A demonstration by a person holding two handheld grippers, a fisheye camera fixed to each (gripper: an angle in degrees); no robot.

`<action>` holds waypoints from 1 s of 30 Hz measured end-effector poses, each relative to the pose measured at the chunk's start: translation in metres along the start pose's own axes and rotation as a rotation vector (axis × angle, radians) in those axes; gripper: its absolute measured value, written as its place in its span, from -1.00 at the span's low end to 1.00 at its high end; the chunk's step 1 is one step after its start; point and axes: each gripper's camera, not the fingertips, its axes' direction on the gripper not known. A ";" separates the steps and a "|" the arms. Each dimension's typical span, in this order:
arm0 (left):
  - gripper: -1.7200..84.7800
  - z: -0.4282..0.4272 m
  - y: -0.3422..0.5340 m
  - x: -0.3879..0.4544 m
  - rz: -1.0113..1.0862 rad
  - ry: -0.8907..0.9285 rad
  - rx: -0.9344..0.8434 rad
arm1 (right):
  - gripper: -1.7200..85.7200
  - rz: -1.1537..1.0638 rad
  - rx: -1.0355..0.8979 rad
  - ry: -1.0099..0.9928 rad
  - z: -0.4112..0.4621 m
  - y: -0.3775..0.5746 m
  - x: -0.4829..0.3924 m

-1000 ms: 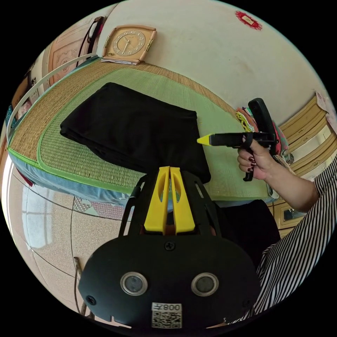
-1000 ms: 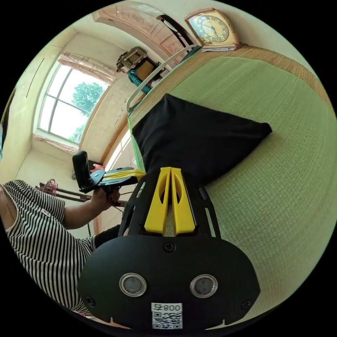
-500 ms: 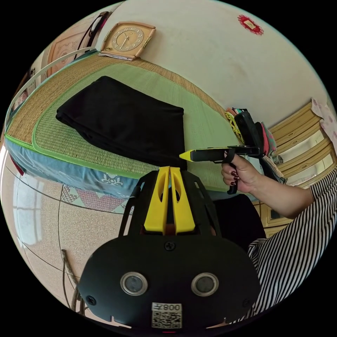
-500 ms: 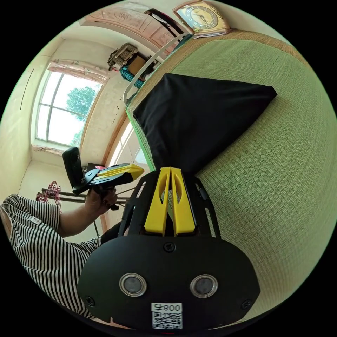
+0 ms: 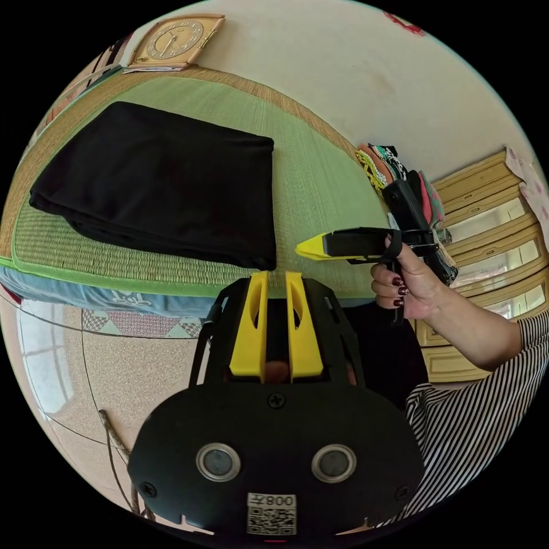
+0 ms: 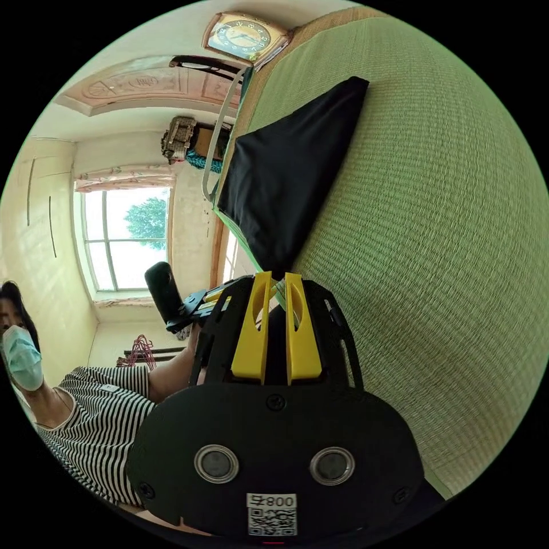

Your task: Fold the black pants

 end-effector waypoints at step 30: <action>-0.95 -0.020 0.015 -0.052 0.006 0.021 0.051 | -0.76 0.224 0.071 -0.339 -0.012 -0.017 0.031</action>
